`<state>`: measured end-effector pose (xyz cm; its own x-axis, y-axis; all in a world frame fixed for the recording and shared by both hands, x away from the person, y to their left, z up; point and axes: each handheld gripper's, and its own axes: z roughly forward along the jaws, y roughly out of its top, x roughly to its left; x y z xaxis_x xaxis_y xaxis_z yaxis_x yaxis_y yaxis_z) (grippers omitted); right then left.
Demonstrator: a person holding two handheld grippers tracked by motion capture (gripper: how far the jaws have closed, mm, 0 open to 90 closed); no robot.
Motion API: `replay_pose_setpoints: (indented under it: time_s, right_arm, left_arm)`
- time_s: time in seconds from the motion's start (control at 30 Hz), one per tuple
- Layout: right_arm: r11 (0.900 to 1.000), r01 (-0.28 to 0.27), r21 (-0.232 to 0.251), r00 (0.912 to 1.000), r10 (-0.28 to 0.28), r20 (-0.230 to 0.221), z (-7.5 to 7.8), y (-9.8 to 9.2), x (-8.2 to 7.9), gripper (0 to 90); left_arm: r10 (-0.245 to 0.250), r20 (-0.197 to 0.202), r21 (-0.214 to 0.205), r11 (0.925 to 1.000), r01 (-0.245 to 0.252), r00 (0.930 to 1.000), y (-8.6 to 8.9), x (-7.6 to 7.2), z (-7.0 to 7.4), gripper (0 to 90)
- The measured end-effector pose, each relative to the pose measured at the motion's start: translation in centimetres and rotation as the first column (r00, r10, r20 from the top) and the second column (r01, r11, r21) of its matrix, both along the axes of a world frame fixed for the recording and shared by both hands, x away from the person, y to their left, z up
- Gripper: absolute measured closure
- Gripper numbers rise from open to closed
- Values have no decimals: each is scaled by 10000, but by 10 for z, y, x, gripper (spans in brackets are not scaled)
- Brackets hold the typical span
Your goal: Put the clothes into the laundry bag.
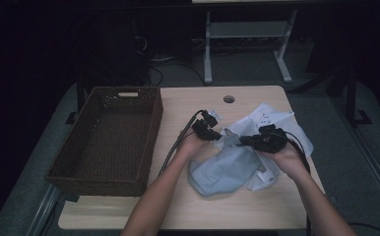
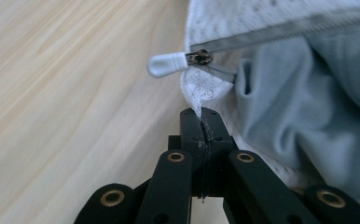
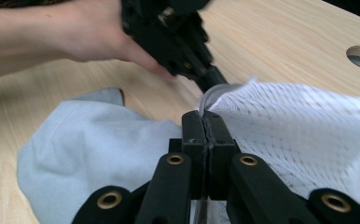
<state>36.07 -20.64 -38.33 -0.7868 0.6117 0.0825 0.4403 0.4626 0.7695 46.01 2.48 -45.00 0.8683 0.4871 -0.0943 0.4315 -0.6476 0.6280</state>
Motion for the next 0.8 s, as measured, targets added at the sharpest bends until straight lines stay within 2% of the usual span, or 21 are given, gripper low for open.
replay_pose_setpoints:
  time_s: [0.07,0.27,0.47,0.57,0.7,0.8]
  right_arm:
    - [10000,32,-47,10000,-32,19,0,0,0,881]
    - [9990,173,-413,9999,-172,8,-5,3,3,880]
    - [9990,81,-441,10000,-83,-49,-9,6,2,870]
    - [9997,-193,-172,9994,188,-286,-7,7,-1,729]
    - [9989,-457,73,9986,459,-274,2,10,-13,599]
    - [9965,-834,68,9961,836,-273,7,19,-26,513]
  left_arm:
    - [209,-158,-27,9998,-209,9997,8,-6,2,893]
    - [632,-199,73,9980,-630,9978,30,-36,10,894]
    - [1004,-280,-45,9949,-1006,9945,51,-68,14,894]
    - [1127,-313,-230,9933,-1134,9931,62,-84,14,893]
    - [1300,-365,-561,9897,-1319,9908,77,-99,16,893]
    - [1364,-251,-477,9894,-1375,9903,83,-104,14,893]
